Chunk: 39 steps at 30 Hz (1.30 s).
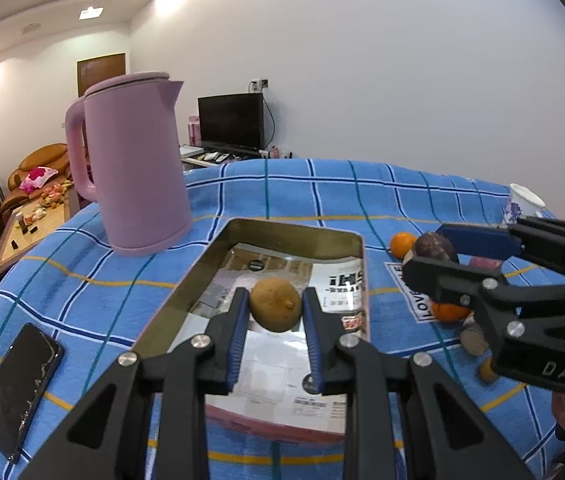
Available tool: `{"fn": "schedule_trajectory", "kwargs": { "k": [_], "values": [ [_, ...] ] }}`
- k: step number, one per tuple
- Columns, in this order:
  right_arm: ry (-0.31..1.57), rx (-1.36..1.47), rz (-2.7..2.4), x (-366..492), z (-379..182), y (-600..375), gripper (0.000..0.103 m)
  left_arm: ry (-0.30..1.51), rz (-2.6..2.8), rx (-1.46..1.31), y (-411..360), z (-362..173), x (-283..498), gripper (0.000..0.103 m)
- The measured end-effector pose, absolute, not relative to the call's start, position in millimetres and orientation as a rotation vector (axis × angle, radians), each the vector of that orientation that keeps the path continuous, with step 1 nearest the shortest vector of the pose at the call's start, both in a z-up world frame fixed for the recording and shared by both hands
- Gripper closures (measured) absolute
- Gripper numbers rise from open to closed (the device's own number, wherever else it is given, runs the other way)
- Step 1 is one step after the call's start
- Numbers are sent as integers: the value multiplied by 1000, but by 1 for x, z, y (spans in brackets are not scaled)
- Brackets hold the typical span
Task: Organize fruits
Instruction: 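Carry the mangosteen in the right tool and yellow fruit in the left tool over the tin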
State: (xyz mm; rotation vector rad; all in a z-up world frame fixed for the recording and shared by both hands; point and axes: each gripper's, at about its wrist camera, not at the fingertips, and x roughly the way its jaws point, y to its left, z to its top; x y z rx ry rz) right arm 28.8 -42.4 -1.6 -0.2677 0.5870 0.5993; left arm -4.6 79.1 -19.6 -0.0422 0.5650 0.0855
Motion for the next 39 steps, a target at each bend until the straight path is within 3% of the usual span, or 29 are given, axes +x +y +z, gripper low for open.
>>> {"fn": "schedule_trajectory", "kwargs": {
  "k": [39],
  "values": [
    [650, -290, 636, 68, -29, -2, 58, 629, 155, 0, 111, -34, 27, 76]
  ]
}}
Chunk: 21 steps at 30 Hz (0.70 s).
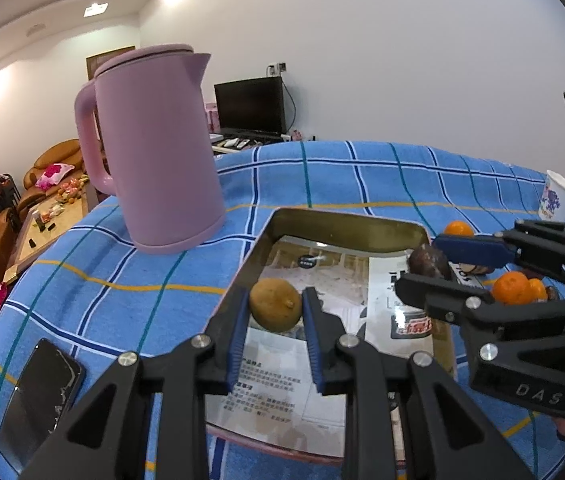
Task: Organize fruits
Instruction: 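Carry the mangosteen in the right tool and yellow fruit in the left tool over the tin, then open the left tool to drop the yellow fruit while the right tool releases the mangosteen into the tin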
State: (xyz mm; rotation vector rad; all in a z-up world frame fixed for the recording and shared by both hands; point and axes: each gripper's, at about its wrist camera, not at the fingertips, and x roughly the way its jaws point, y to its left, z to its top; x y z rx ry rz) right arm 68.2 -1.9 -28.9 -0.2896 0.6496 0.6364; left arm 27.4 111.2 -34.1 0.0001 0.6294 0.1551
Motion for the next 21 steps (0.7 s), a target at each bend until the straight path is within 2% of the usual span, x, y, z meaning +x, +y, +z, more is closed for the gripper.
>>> {"fn": "schedule_trajectory", "kwargs": {
  "k": [16, 21],
  "values": [
    [659, -273, 669, 70, -32, -2, 58, 673, 158, 14, 102, -48, 36, 75],
    [667, -257, 679, 69, -33, -3, 55, 672, 166, 18, 101, -48, 32, 73]
  ]
}}
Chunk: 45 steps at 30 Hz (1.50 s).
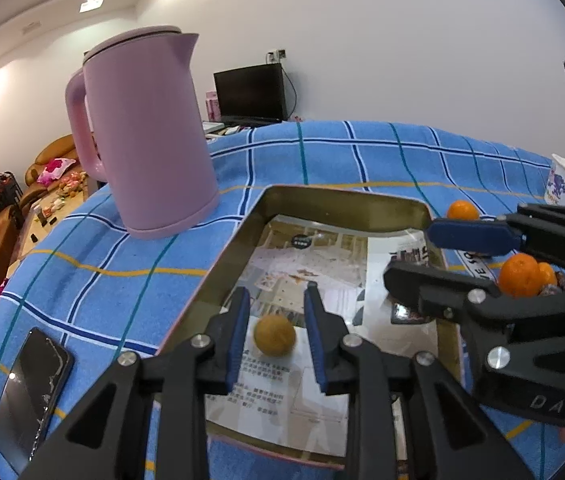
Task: Organize fruits
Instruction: 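Open the left tool to drop the yellow fruit while the right tool releases the mangosteen into the tin, then withdraw both tools from the tin back toward the fruit cluster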
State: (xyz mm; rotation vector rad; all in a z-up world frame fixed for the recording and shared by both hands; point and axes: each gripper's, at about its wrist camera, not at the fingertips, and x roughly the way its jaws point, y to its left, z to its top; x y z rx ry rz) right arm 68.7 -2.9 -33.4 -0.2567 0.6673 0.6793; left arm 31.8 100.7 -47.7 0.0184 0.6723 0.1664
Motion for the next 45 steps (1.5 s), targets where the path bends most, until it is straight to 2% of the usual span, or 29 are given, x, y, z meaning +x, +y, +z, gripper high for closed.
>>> {"fn": "schedule_trajectory", "kwargs": {
  "k": [2, 4, 6, 9, 11, 19, 27, 30, 34, 38, 45],
  "values": [
    [666, -248, 681, 68, -32, -4, 55, 675, 166, 24, 99, -48, 30, 70],
    [660, -244, 676, 66, -30, -6, 52, 679, 167, 23, 99, -48, 29, 63],
    [659, -238, 673, 65, -29, -9, 39, 674, 168, 19, 99, -46, 27, 55],
    [652, -236, 655, 62, -25, -19, 39, 653, 169, 10, 97, -40, 20, 43],
    [645, -232, 638, 60, -21, -29, 38, 640, 168, 1, 96, -36, 16, 40],
    [619, -254, 513, 74, 7, -95, 38, 605, 99, 10, 76, -21, 9, 36],
    [474, -287, 275, 93, 109, -196, 37, 594, 50, 34, 52, -16, 10, 36],
    [462, -209, 208, 106, 142, -234, 31, 600, 40, 42, 40, -19, 11, 36],
    [457, -115, 153, 118, 166, -272, 30, 616, 18, 66, 26, -22, 12, 36],
    [468, -24, 165, 108, 158, -289, 30, 605, 13, 58, 21, -19, 10, 32],
    [577, 174, 246, 89, 86, -279, 30, 615, 4, 64, 10, -23, 11, 30]
  ]
}}
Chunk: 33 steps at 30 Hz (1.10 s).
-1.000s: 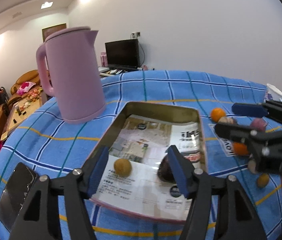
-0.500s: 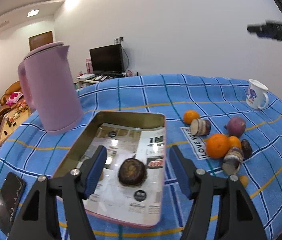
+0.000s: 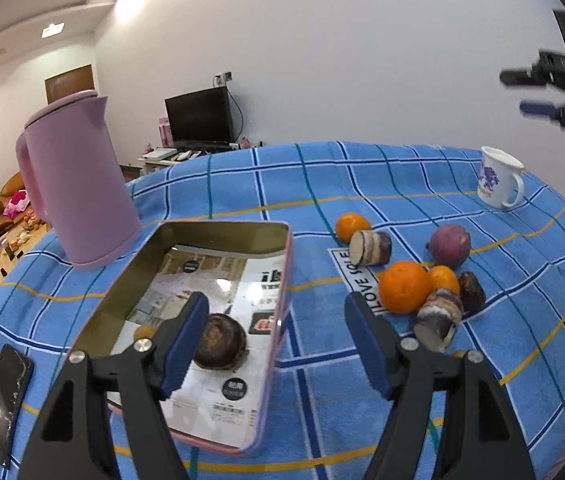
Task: Organize fruits
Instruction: 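Withdraw both tools from the tin back toward the fruit cluster, then grasp the cut mangosteen half with the right tool while the left tool reaches a yellow fruit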
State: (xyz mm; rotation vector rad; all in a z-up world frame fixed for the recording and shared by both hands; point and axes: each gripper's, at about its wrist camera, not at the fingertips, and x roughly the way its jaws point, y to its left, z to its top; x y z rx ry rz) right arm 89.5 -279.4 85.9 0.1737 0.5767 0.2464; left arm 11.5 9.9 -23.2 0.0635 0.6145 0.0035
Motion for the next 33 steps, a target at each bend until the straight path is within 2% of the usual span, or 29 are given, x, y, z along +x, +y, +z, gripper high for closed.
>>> {"fn": "schedule_trajectory", "kwargs": {
  "k": [8, 11, 21, 29, 31, 33],
  "values": [
    [661, 425, 255, 61, -4, -266, 29, 624, -48, 91, -9, -31, 5, 30],
    [715, 320, 204, 49, -26, -247, 29, 624, -67, 96, -15, -31, 2, 30],
    [641, 128, 170, 16, -36, -219, 29, 662, -197, 106, -55, -44, -5, 30],
    [668, 61, 338, 7, -51, -181, 29, 598, -1, 50, -2, -30, -8, 27],
    [679, 36, 381, 6, -53, -168, 29, 584, 28, 32, 11, -26, -11, 22],
    [682, 9, 392, 5, -54, -160, 30, 583, 46, 13, 22, -26, -11, 21]
  ]
}}
